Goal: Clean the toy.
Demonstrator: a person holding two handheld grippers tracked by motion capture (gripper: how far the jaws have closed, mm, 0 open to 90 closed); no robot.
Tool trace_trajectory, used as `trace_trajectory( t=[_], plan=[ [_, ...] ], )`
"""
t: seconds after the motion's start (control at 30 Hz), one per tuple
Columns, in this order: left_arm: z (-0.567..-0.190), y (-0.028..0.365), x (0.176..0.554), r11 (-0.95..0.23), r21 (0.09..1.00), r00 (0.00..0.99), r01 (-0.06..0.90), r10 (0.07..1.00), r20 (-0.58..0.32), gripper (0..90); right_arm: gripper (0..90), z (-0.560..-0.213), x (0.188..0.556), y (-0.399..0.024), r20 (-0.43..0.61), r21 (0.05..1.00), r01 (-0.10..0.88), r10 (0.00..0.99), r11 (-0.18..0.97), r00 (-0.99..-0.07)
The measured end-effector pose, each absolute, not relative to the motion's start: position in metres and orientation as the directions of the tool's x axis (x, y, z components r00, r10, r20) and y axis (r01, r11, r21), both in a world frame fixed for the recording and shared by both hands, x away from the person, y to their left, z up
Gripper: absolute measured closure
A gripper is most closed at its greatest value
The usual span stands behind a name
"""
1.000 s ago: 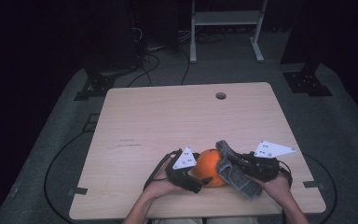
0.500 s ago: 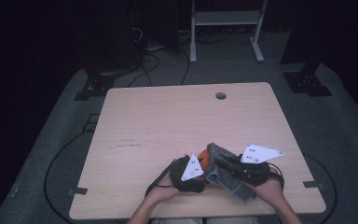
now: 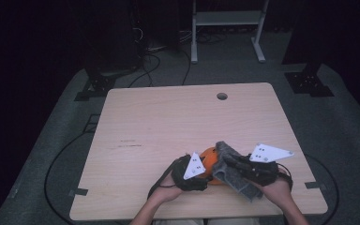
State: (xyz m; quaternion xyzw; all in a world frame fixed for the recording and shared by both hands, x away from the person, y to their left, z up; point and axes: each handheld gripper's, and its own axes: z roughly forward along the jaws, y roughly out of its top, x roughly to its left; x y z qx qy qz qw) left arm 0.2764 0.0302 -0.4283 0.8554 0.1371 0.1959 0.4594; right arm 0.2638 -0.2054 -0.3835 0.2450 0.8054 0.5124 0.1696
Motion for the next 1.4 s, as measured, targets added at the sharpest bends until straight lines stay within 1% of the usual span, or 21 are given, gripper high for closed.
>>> trace_trajectory(
  t=[0.07, 0.13, 0.2, 0.23, 0.3, 0.33, 0.43, 0.57, 0.6, 0.67, 0.77, 0.8, 0.83, 0.87, 1.03, 1.07, 1.13, 1.23, 1.3, 1.37, 1.4],
  plan=[
    [-0.428, 0.028, 0.275, -0.552, 0.833, 0.886, 0.039, 0.405, 0.227, 39.3, 81.0, -0.379, 0.258, -0.190, -0.041, 0.909, 0.188, 0.530, 0.371, -0.847],
    [-0.429, 0.031, 0.276, -0.538, 0.841, 0.884, 0.057, 0.418, 0.207, 39.4, 81.1, -0.378, 0.257, -0.180, -0.088, 0.899, 0.161, 0.528, 0.407, -0.844],
    [-0.430, 0.034, 0.277, -0.529, 0.846, 0.884, 0.066, 0.424, 0.196, 39.7, 81.1, -0.379, 0.259, -0.181, -0.088, 0.900, 0.163, 0.534, 0.405, -0.841],
    [-0.431, 0.035, 0.279, -0.509, 0.858, 0.885, 0.076, 0.431, 0.177, 40.1, 81.1, -0.383, 0.266, -0.190, -0.062, 0.908, 0.188, 0.564, 0.375, -0.823],
    [-0.431, 0.035, 0.279, -0.507, 0.859, 0.884, 0.074, 0.432, 0.179, 40.3, 81.1, -0.386, 0.269, -0.195, -0.043, 0.911, 0.203, 0.574, 0.358, -0.818],
    [-0.431, 0.033, 0.280, -0.501, 0.862, 0.882, 0.075, 0.436, 0.177, 40.4, 81.1, -0.391, 0.274, -0.206, -0.006, 0.920, 0.228, 0.591, 0.320, -0.807],
    [-0.430, 0.033, 0.280, -0.500, 0.863, 0.880, 0.075, 0.441, 0.178, 40.4, 81.1, -0.395, 0.277, -0.219, -0.001, 0.924, 0.235, 0.616, 0.301, -0.787],
    [-0.429, 0.038, 0.282, -0.487, 0.869, 0.873, 0.087, 0.457, 0.169, 40.8, 81.1, -0.401, 0.281, -0.234, 0.015, 0.914, 0.278, 0.660, 0.296, -0.751],
    [-0.426, 0.039, 0.281, -0.489, 0.869, 0.864, 0.079, 0.468, 0.185, 40.8, 81.1, -0.406, 0.285, -0.241, 0.043, 0.904, 0.318, 0.681, 0.285, -0.731],
    [-0.421, 0.042, 0.281, -0.502, 0.862, 0.852, 0.066, 0.479, 0.213, 40.9, 81.1, -0.404, 0.286, -0.242, 0.070, 0.910, 0.326, 0.678, 0.257, -0.732],
    [-0.413, 0.047, 0.281, -0.505, 0.861, 0.831, 0.060, 0.503, 0.237, 40.9, 81.1, -0.397, 0.284, -0.235, 0.075, 0.923, 0.302, 0.657, 0.239, -0.750],
    [-0.410, 0.049, 0.281, -0.503, 0.862, 0.819, 0.061, 0.519, 0.245, 40.9, 81.1, -0.389, 0.282, -0.222, 0.068, 0.933, 0.272, 0.628, 0.235, -0.775],
    [-0.405, 0.052, 0.281, -0.521, 0.852, 0.788, 0.049, 0.544, 0.288, 40.9, 81.1, -0.385, 0.282, -0.215, 0.057, 0.936, 0.257, 0.617, 0.242, -0.785],
    [-0.404, 0.053, 0.280, -0.530, 0.846, 0.774, 0.050, 0.556, 0.303, 40.9, 81.1, -0.382, 0.284, -0.208, 0.055, 0.937, 0.252, 0.609, 0.243, -0.791],
    [-0.410, 0.053, 0.283, -0.550, 0.830, 0.744, 0.090, 0.591, 0.311, 40.7, 81.1, -0.380, 0.300, -0.189, 0.066, 0.925, 0.275, 0.604, 0.261, -0.794],
    [-0.420, 0.048, 0.285, -0.571, 0.812, 0.738, 0.119, 0.598, 0.312, 40.6, 81.0, -0.384, 0.309, -0.186, 0.096, 0.917, 0.310, 0.617, 0.250, -0.781],
    [-0.431, 0.040, 0.283, -0.564, 0.816, 0.739, 0.124, 0.601, 0.304, 39.7, 81.0, -0.389, 0.313, -0.182, 0.110, 0.916, 0.323, 0.625, 0.239, -0.773],
    [-0.432, 0.033, 0.280, -0.574, 0.810, 0.732, 0.120, 0.602, 0.318, 37.1, 81.0, -0.391, 0.314, -0.178, 0.117, 0.915, 0.330, 0.629, 0.233, -0.768],
    [-0.431, 0.033, 0.279, -0.573, 0.809, 0.752, 0.130, 0.589, 0.296, 35.3, 81.0, -0.393, 0.314, -0.176, 0.103, 0.910, 0.329, 0.630, 0.253, -0.770],
    [-0.427, 0.042, 0.281, -0.546, 0.823, 0.822, 0.154, 0.534, 0.200, 34.0, 81.0, -0.399, 0.314, -0.185, 0.116, 0.904, 0.336, 0.605, 0.265, -0.788],
    [-0.424, 0.046, 0.283, -0.513, 0.839, 0.848, 0.181, 0.513, 0.131, 34.3, 80.9, -0.401, 0.312, -0.188, 0.109, 0.896, 0.338, 0.597, 0.287, -0.795]
  ],
)
